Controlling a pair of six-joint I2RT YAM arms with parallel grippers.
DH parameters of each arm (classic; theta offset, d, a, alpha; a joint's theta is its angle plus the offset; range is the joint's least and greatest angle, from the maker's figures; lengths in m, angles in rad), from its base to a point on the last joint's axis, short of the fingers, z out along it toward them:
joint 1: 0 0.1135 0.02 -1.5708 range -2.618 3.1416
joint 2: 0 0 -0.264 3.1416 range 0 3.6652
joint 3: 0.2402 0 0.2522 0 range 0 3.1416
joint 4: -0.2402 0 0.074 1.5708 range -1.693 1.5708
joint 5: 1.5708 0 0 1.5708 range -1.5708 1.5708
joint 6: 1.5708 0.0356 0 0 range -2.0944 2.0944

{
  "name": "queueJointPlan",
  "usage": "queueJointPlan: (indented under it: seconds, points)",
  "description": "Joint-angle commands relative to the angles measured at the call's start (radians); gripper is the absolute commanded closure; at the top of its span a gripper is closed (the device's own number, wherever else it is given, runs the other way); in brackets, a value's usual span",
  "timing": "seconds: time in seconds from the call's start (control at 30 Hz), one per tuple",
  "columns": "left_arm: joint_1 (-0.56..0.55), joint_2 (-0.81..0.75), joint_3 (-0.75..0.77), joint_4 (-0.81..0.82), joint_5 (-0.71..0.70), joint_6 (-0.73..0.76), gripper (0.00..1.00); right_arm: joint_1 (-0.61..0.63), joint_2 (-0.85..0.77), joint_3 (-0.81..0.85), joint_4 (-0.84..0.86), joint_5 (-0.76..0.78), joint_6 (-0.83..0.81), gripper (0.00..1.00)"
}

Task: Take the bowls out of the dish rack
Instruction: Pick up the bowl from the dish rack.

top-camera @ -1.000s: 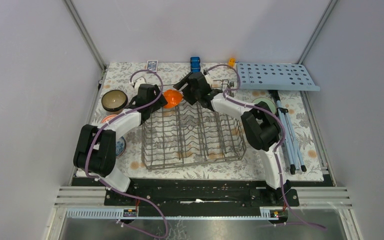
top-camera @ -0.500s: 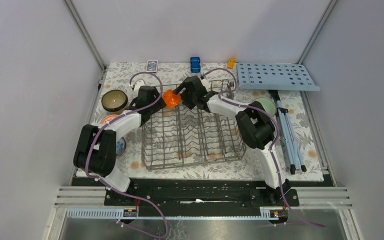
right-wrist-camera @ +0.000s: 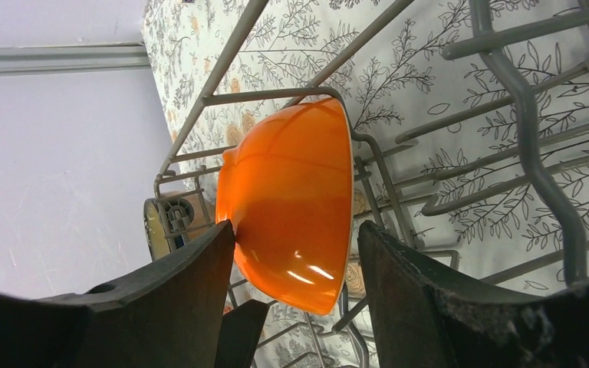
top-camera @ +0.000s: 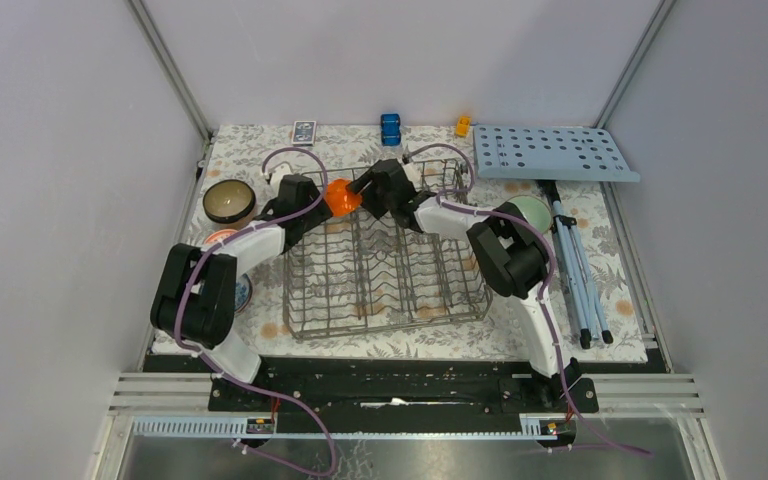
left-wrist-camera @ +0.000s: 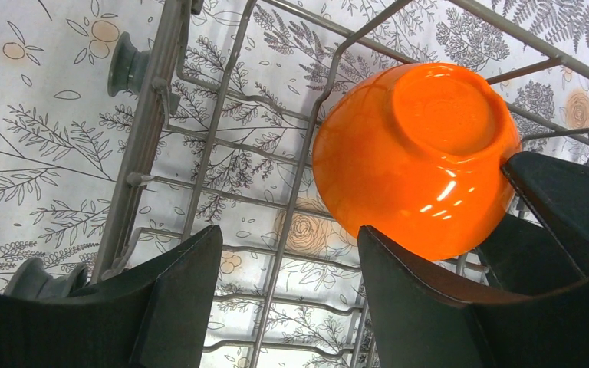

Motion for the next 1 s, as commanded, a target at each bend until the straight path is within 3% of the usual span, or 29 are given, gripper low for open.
queueJointPlan:
  seconds: [0.0, 0.73, 0.87, 0.97]
  points:
    - [0.003, 0.012, 0.008, 0.046, 0.0, 0.002, 0.31, 0.007, -0.018, -0.019, 0.12, -0.009, 0.006, 0.34]
    - [0.003, 0.043, 0.022, 0.042, -0.002, 0.017, 0.32, -0.004, 0.005, -0.107, 0.394, -0.081, 0.002, 0.58]
    - [0.003, 0.044, 0.024, 0.037, -0.01, 0.021, 0.32, -0.003, 0.002, -0.136, 0.466, -0.09, 0.001, 0.57]
    - [0.003, 0.041, 0.028, 0.024, -0.023, 0.018, 0.33, -0.004, -0.014, -0.147, 0.469, -0.086, -0.006, 0.45]
